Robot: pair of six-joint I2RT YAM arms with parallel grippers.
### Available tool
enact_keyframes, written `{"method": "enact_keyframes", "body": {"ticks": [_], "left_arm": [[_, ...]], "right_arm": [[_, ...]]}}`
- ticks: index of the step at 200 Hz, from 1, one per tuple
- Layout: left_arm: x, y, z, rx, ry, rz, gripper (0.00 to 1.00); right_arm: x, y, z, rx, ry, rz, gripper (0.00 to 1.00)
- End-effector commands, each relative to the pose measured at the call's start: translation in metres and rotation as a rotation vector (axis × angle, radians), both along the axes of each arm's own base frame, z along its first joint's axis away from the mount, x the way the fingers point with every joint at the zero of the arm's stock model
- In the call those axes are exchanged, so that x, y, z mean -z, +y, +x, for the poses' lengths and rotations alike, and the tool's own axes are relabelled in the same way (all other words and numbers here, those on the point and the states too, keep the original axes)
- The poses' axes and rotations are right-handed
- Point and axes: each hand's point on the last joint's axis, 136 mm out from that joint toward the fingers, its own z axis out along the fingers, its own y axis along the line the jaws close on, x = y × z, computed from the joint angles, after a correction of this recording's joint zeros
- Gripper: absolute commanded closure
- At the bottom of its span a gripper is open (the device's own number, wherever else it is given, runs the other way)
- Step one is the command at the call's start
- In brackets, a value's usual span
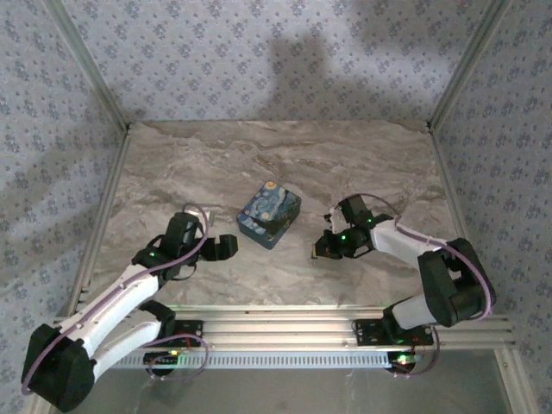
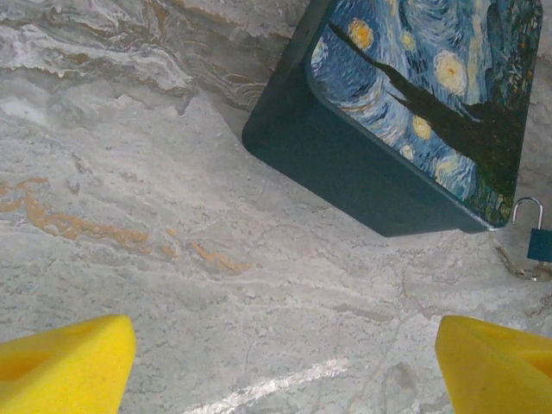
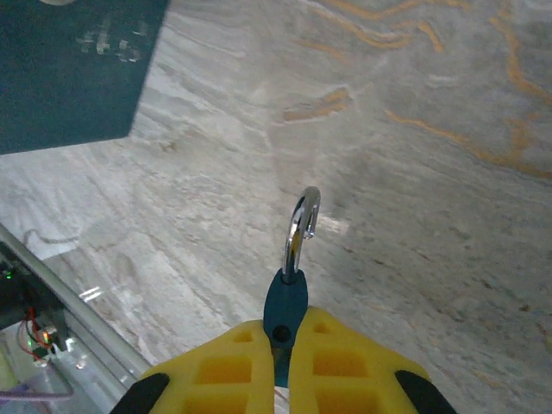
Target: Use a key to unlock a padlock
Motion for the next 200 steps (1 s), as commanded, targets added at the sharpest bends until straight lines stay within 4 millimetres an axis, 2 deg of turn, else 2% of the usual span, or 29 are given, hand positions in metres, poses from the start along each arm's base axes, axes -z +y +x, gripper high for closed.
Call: {"method": "enact_keyframes", "body": {"ticks": [1,23,33,56,73,80,102,115,129,147,166,176,187,200], "left_arm": [[-0.017,-0.002,-0.002,0.003,-0.018,-0.031,0.1],[-0.02,0.0,-0.004,-0.005,-0.023,-0.04,0.09],[-0.021,0.001,-0.005,-0.006,-0.023,-0.04,0.09],[-0.025,0.003,-0.007,0.003,-0.024,-0.026,0.08],[-0.031,0.006,-0.008,0.01,-0.03,0.004,0.07],[-0.034,0.008,-0.007,0.014,-0.032,0.018,0.02],[-0.047,0.016,0.0,0.001,-0.032,0.05,0.02],[-0.056,0.025,0.008,-0.026,-0.042,0.079,0.02],[-0.063,0.039,0.02,-0.074,-0.075,0.144,0.02],[-0.071,0.057,0.038,-0.114,-0.167,0.249,0.02],[-0.077,0.078,0.056,-0.154,-0.277,0.379,0.02],[-0.079,0.091,0.063,-0.179,-0.327,0.462,0.02],[-0.078,0.102,0.069,-0.189,-0.378,0.552,0.02],[-0.073,0.115,0.076,-0.227,-0.423,0.625,0.02]], "right_arm": [[0.001,-0.008,0.006,-0.025,-0.009,-0.059,0.92],[0.005,-0.011,0.011,-0.02,-0.006,-0.082,0.91],[0.007,-0.013,0.013,-0.016,-0.006,-0.104,0.88],[0.003,-0.019,0.017,-0.009,-0.013,-0.144,0.69],[-0.012,-0.022,0.019,-0.006,-0.043,-0.16,0.57],[-0.02,-0.023,0.019,-0.009,-0.059,-0.159,0.54],[-0.049,-0.03,0.018,0.0,-0.122,-0.177,0.43],[-0.069,-0.038,0.019,0.019,-0.184,-0.196,0.32],[-0.096,-0.053,0.022,0.059,-0.299,-0.23,0.19],[-0.121,-0.081,0.029,0.155,-0.448,-0.312,0.13],[-0.146,-0.121,0.035,0.324,-0.633,-0.414,0.07],[-0.152,-0.141,0.037,0.413,-0.719,-0.468,0.0],[-0.159,-0.157,0.04,0.477,-0.839,-0.504,0.0],[-0.154,-0.175,0.041,0.548,-0.933,-0.562,0.0]]}}
